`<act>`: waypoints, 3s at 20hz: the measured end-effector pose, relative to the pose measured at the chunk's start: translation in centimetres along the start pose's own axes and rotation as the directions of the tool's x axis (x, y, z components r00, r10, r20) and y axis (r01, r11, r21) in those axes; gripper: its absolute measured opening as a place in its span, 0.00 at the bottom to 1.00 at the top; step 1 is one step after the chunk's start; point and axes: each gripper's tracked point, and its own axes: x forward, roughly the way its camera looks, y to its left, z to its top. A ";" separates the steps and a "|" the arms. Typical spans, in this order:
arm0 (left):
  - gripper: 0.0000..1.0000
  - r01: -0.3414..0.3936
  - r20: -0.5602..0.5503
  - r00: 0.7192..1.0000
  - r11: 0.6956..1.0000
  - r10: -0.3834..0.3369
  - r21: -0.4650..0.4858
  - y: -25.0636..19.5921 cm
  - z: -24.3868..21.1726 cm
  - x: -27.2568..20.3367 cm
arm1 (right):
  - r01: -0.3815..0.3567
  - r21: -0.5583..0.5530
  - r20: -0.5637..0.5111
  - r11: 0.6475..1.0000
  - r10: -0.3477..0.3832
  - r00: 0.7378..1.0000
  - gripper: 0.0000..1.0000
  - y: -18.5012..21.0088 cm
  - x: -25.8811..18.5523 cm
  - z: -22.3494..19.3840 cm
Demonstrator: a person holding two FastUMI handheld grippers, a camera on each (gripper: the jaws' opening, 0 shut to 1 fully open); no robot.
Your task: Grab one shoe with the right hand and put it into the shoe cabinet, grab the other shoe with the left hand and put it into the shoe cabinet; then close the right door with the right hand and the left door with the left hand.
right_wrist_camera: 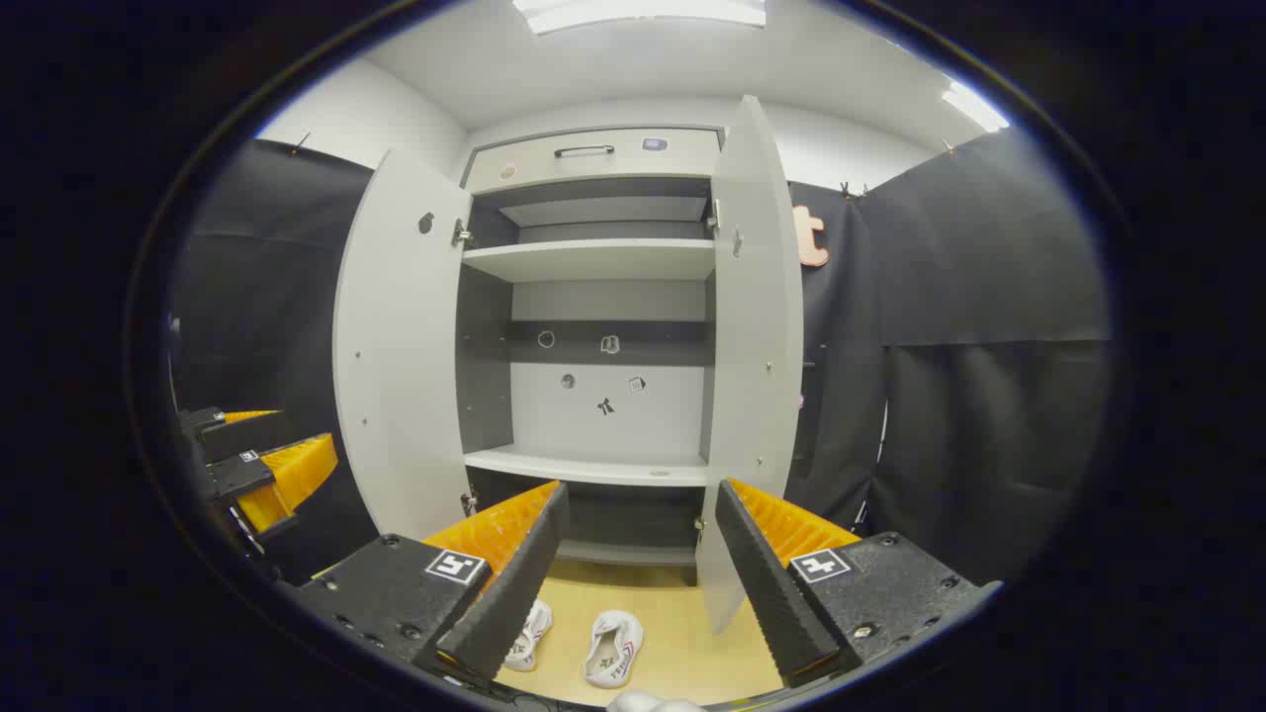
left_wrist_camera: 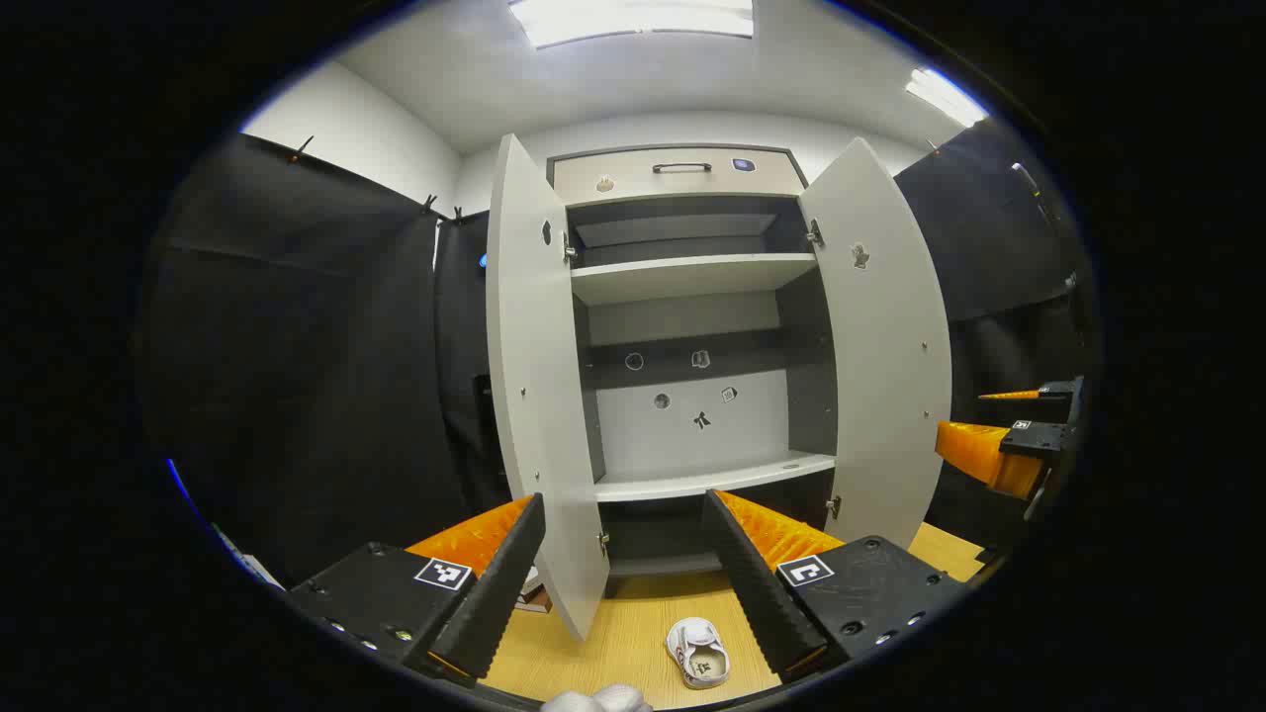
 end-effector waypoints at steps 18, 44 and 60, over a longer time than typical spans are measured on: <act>0.96 0.026 -0.004 1.000 1.000 -0.026 0.001 -0.9 0.1 -0.4 | -0.001 -0.028 -0.010 1.000 0.000 1.000 0.98 0.0 0.3 -0.8; 0.96 -0.041 -0.083 0.995 0.997 0.047 0.063 0.7 -2.6 -1.0 | -0.107 0.125 -0.629 0.986 0.162 0.760 0.93 7.8 7.0 -38.1; 0.96 -0.121 -0.154 0.980 0.991 0.128 0.058 2.0 -4.3 1.3 | -0.036 0.162 -0.667 0.986 0.136 0.733 0.64 7.6 18.6 -44.0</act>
